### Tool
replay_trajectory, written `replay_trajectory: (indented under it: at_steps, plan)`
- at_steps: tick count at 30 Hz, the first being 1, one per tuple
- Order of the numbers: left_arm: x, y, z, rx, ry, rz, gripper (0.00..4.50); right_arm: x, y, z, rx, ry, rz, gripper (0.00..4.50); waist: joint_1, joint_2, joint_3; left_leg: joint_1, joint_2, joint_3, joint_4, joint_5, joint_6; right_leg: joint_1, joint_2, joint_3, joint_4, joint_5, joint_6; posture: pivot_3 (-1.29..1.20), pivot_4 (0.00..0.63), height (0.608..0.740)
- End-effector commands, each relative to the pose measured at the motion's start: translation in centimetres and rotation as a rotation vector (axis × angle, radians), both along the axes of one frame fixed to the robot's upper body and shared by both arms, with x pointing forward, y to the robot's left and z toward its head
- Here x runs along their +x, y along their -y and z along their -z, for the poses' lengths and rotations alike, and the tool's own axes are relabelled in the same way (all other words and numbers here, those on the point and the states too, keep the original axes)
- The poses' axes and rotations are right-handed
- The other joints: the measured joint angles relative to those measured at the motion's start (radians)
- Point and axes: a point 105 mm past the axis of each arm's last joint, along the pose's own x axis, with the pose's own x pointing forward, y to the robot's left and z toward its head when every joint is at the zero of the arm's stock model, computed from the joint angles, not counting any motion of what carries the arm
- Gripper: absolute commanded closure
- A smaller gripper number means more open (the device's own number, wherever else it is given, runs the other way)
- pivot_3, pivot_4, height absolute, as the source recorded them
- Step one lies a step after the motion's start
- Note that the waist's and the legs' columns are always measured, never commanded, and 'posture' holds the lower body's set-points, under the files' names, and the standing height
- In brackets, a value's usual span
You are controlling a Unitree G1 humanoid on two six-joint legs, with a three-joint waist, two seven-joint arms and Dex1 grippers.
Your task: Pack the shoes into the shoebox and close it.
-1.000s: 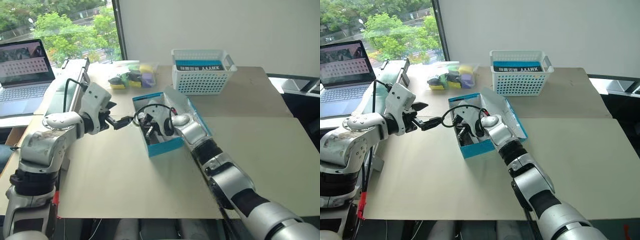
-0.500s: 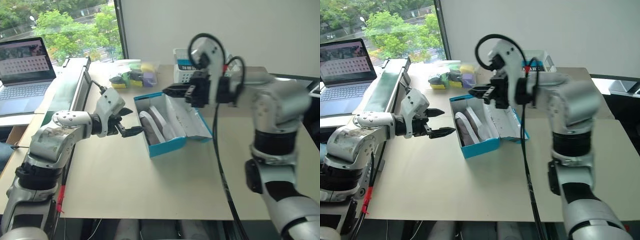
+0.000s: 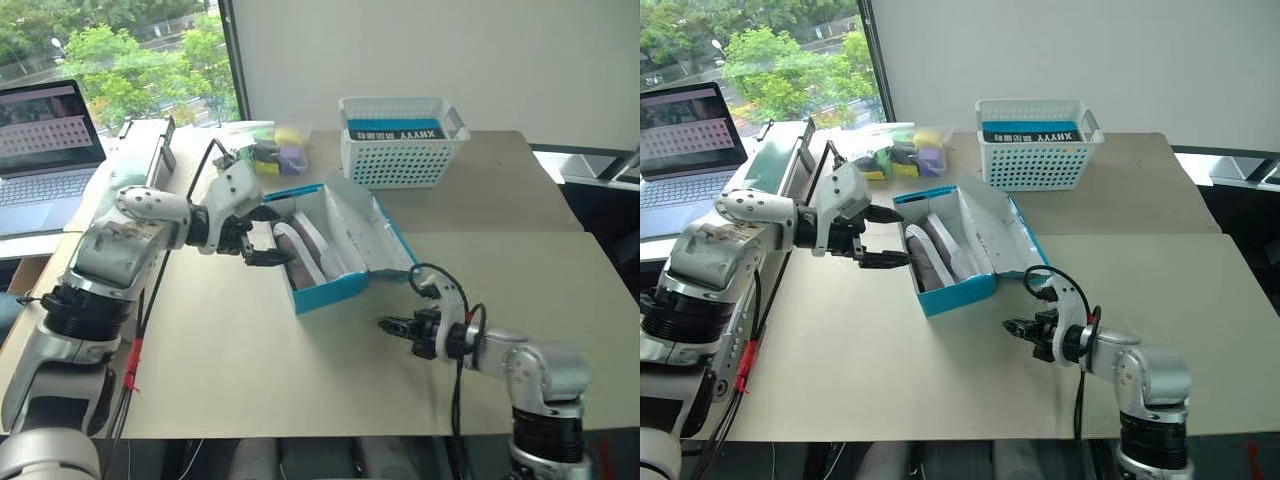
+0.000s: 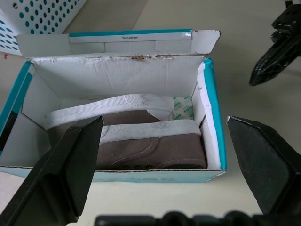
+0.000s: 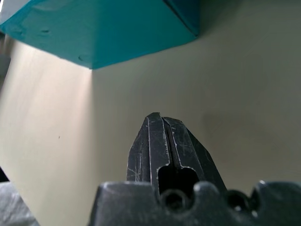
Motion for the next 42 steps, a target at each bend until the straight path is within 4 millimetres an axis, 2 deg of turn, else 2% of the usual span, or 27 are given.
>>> replay_trajectory:
  at_steps: [1, 5, 11, 13, 18, 21, 24, 31, 34, 37, 39, 42]
  plan:
    - [-0.1, -0.6, -1.0, 0.035, 0.047, 0.006, 0.00, 2.1, 1.6, -0.3, 0.076, 0.077, 0.171, 4.45, 0.002, 0.000, 0.000, 0.000, 0.000, 0.000, 0.000, 0.000, 0.000, 0.000, 0.000, 0.000, 0.000, 0.000, 0.000, 0.00, 0.150, 0.740]
    - [-0.2, -1.2, -1.1, 0.057, 0.047, 0.000, 0.00, 4.2, 2.1, 0.4, 0.142, 0.080, 0.280, 4.45, 0.004, 0.001, 0.000, 0.000, 0.000, 0.000, 0.000, 0.000, 0.000, 0.000, 0.000, 0.000, 0.000, 0.000, 0.000, 0.00, 0.150, 0.740]
    - [-0.2, -1.2, -1.5, 0.060, 0.057, -0.005, 0.00, 7.0, 2.6, 2.2, 0.340, 0.035, 0.433, 4.45, 0.003, -0.001, -0.001, 0.001, 0.001, 0.000, 0.000, 0.000, 0.000, 0.001, 0.000, 0.000, 0.000, 0.000, 0.000, 0.00, 0.150, 0.740]
    - [-0.2, -1.3, -1.6, 0.065, 0.062, -0.012, 0.00, 7.8, 2.5, 2.1, 0.406, 0.040, 0.452, 4.45, -0.003, -0.003, -0.001, 0.003, 0.001, 0.001, 0.000, 0.000, 0.000, 0.003, 0.000, 0.000, 0.000, 0.000, 0.000, 0.00, 0.150, 0.740]
    - [-0.2, -1.7, -1.7, 0.065, 0.067, -0.030, 0.00, 9.1, 3.4, -0.1, 0.603, 0.147, 0.522, 4.45, -0.015, -0.002, -0.001, 0.017, 0.001, 0.001, -0.001, 0.000, 0.000, 0.017, 0.001, 0.000, -0.001, 0.000, 0.000, 0.00, 0.150, 0.740]
    - [-0.3, -1.7, -1.6, 0.064, 0.064, -0.033, 0.00, 8.9, 4.1, -2.9, 0.649, 0.304, 0.505, 4.45, -0.016, 0.000, 0.000, 0.016, 0.001, 0.000, -0.001, 0.000, 0.000, 0.015, 0.001, 0.001, -0.001, 0.000, 0.000, 0.00, 0.150, 0.740]
    - [-0.3, -1.7, -1.5, 0.061, 0.063, -0.038, 0.00, 8.4, 3.7, -5.7, 0.670, 0.427, 0.428, 4.45, -0.014, 0.003, 0.002, 0.013, 0.001, 0.000, -0.002, 0.000, 0.000, 0.013, 0.000, 0.001, -0.001, 0.000, 0.000, 0.00, 0.150, 0.740]
    - [-0.2, -1.7, -1.4, 0.055, 0.067, -0.047, 0.00, 7.2, 1.3, -10.0, 0.670, 0.564, 0.250, 4.45, -0.014, 0.005, 0.003, 0.005, 0.001, 0.000, -0.002, 0.000, 0.000, 0.003, 0.000, 0.001, 0.001, 0.000, 0.000, 0.00, 0.150, 0.740]
    - [-0.3, -1.8, -1.4, 0.056, 0.069, -0.050, 0.00, 6.4, -1.7, -10.8, 0.593, 0.560, 0.089, 4.45, -0.015, 0.005, 0.003, 0.004, 0.001, 0.001, -0.002, 0.000, 0.000, 0.003, 0.000, 0.001, 0.001, 0.000, 0.000, 0.00, 0.150, 0.740]
    - [-0.4, -2.0, -1.5, 0.057, 0.072, -0.059, 0.00, 5.6, -4.5, -9.9, 0.449, 0.530, -0.063, 4.45, -0.015, 0.005, 0.003, 0.004, 0.001, 0.001, -0.002, 0.000, 0.000, 0.002, 0.000, 0.001, 0.001, 0.000, 0.000, 0.00, 0.150, 0.740]
    - [-0.6, -3.5, -1.1, 0.095, 0.072, -0.091, 0.00, 5.1, -7.2, -7.7, 0.231, 0.495, -0.228, 4.45, -0.017, 0.005, 0.003, 0.004, 0.001, 0.001, -0.002, 0.000, 0.000, 0.002, 0.001, 0.001, 0.001, 0.000, 0.000, 0.00, 0.150, 0.740]
    - [-0.6, -5.1, -1.0, 0.128, 0.074, -0.139, 0.00, 5.3, -8.5, -7.1, 0.120, 0.489, -0.315, 4.45, -0.019, 0.005, 0.003, 0.004, 0.001, 0.002, -0.002, 0.000, 0.000, 0.000, 0.001, 0.002, 0.001, -0.001, 0.000, 0.00, 0.150, 0.740]
